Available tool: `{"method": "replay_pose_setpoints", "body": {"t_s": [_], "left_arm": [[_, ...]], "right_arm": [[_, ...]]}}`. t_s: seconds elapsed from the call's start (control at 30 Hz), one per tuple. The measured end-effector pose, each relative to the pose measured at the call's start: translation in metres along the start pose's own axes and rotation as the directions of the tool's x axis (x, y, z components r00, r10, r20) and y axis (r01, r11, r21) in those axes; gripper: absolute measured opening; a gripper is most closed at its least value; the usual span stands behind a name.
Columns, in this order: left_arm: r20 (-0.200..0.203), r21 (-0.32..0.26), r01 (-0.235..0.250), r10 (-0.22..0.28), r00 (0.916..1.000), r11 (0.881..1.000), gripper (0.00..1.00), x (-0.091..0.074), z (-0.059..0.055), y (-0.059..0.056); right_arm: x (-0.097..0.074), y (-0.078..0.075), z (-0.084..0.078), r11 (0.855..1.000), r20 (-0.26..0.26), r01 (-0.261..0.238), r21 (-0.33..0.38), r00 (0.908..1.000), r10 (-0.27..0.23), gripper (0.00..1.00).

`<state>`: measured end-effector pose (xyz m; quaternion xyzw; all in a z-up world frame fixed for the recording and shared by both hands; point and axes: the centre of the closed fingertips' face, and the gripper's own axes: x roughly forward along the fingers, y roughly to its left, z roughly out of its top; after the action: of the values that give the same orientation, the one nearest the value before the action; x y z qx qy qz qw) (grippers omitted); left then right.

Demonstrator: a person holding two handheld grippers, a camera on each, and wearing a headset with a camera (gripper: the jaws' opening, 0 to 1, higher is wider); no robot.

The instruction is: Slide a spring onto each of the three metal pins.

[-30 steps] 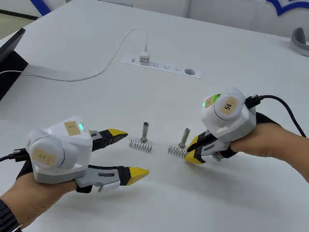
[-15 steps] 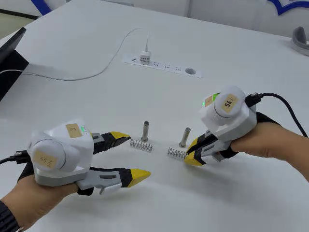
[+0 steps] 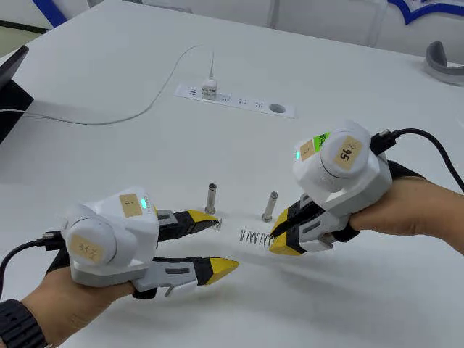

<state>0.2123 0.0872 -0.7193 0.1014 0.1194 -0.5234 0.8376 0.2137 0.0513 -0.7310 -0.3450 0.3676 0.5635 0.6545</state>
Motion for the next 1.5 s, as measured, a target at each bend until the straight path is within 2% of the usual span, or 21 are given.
{"method": "replay_pose_setpoints", "body": {"t_s": [0.37, 0.6, 0.8, 1.1, 1.5], "left_arm": [[0.003, 0.057, 0.055, -0.055, 0.9985, 0.997, 0.26, 0.008, 0.003, -0.012], [0.005, 0.075, 0.085, -0.086, 0.9963, 0.994, 0.16, 0.011, 0.005, -0.019], [0.006, 0.083, 0.09, -0.091, 0.9959, 0.993, 0.14, 0.012, 0.006, -0.02], [0.001, 0.081, 0.09, -0.09, 0.9959, 0.993, 0.12, 0.012, 0.003, -0.02], [0.012, 0.077, 0.095, -0.096, 0.9953, 0.992, 0.11, 0.013, 0.007, -0.023]], "right_arm": [[0.0, 0.014, 0.006, 0.997, -0.023, -0.05, -0.063, 0.9986, 0.048, 0.11], [-0.002, 0.017, 0.003, 0.994, -0.041, -0.061, -0.093, 0.9975, 0.058, 0.11], [-0.005, 0.02, 0.006, 0.993, -0.039, -0.065, -0.099, 0.9974, 0.061, 0.11], [-0.018, 0.023, 0.026, 0.992, 0.004, -0.053, -0.116, 0.9985, 0.054, 0.11], [-0.022, 0.028, 0.054, 0.985, 0.042, -0.034, -0.167, 0.9983, 0.041, 0.11]]}}
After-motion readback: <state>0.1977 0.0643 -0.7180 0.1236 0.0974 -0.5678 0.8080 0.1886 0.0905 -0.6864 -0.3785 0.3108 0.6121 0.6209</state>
